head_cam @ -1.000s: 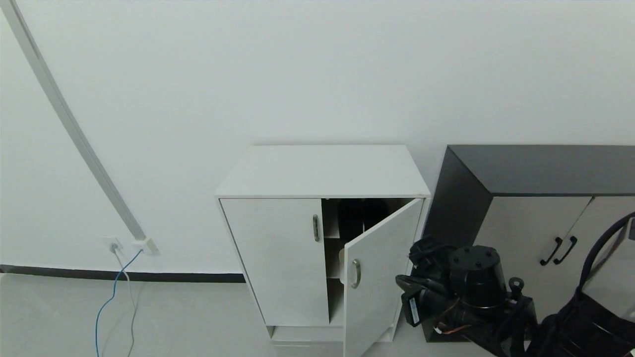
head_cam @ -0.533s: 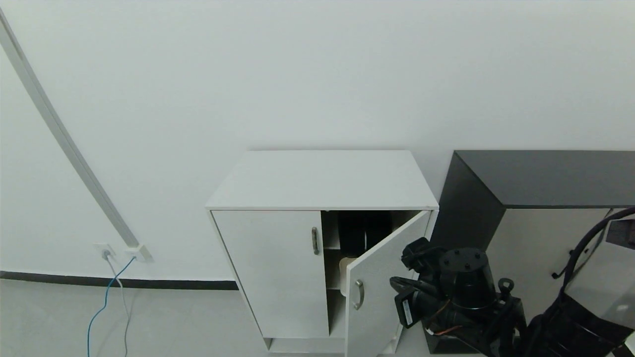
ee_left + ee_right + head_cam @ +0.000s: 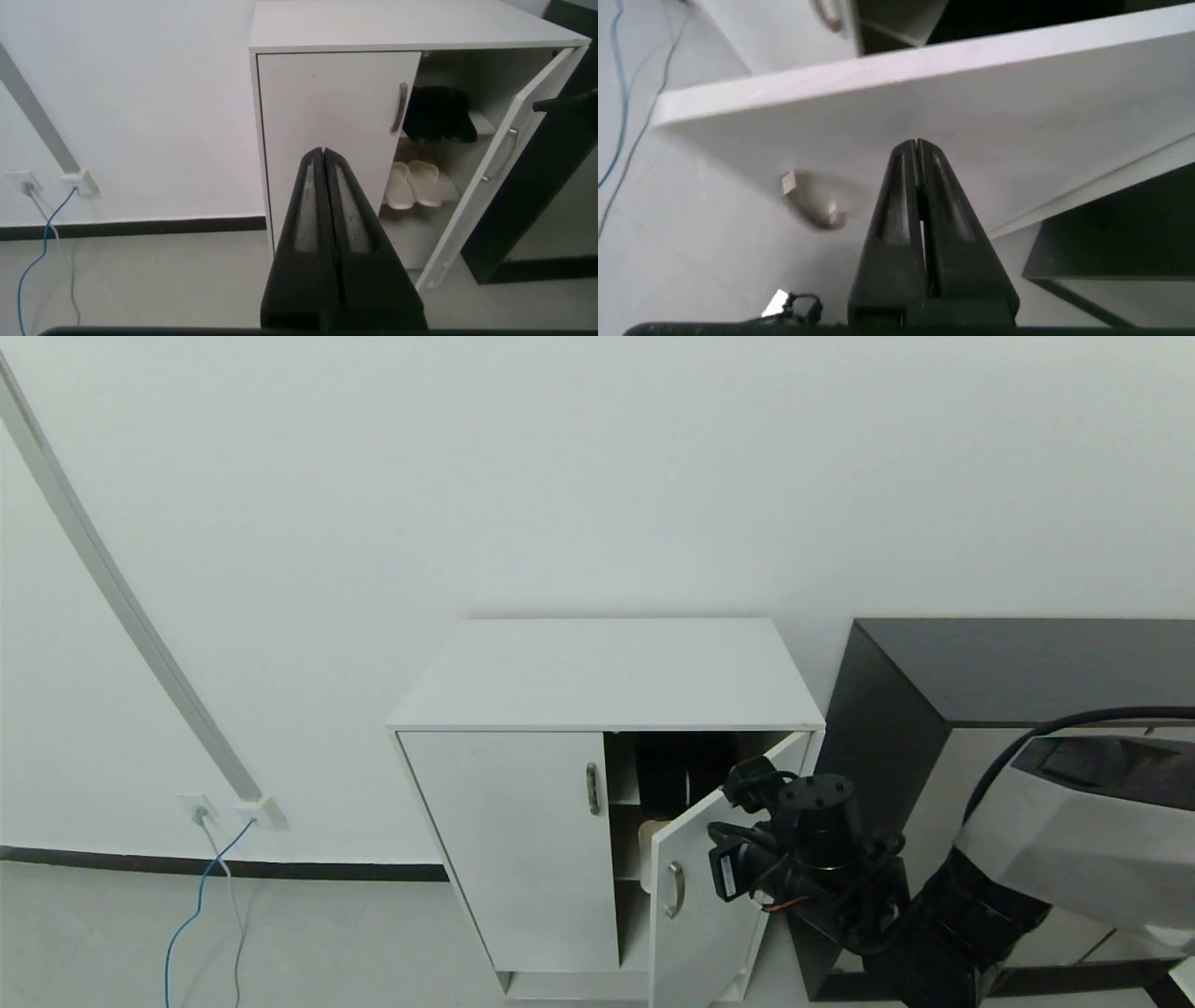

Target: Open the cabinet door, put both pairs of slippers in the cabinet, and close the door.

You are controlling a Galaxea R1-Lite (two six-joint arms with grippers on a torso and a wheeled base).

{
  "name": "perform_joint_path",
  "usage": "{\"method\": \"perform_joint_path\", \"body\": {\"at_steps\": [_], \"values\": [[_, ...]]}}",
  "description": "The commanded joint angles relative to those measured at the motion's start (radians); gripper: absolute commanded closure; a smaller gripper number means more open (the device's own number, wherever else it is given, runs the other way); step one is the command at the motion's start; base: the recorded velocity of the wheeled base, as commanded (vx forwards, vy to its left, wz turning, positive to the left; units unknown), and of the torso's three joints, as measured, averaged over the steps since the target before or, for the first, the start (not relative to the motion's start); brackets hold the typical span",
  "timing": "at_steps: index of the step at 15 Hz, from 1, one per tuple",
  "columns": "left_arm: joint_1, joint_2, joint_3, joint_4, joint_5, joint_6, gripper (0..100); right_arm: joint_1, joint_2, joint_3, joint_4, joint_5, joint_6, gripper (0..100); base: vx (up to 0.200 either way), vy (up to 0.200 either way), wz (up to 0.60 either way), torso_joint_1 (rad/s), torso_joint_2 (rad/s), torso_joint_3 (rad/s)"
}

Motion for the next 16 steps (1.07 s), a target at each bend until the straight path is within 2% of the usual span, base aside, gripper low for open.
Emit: {"method": "perform_joint_path", "body": {"at_steps": [1, 5, 16], "values": [[0.0, 0.001, 0.0, 0.0, 0.0, 0.0, 100, -0.015, 0.064, -0.053, -0.001, 0.001, 0.0, 100, 0.0, 0.0, 0.0, 0.0, 0.0, 0.0], [0.0, 0.001, 0.0, 0.0, 0.0, 0.0, 100, -0.032, 0.11, -0.124, 0.01, 0.001, 0.0, 100, 0.0, 0.0, 0.0, 0.0, 0.0, 0.0], [0.0, 0.001, 0.0, 0.0, 0.0, 0.0, 100, -0.112, 0.176, -0.362, 0.153, 0.001, 0.0, 100, 0.0, 0.0, 0.0, 0.0, 0.0, 0.0]]}}
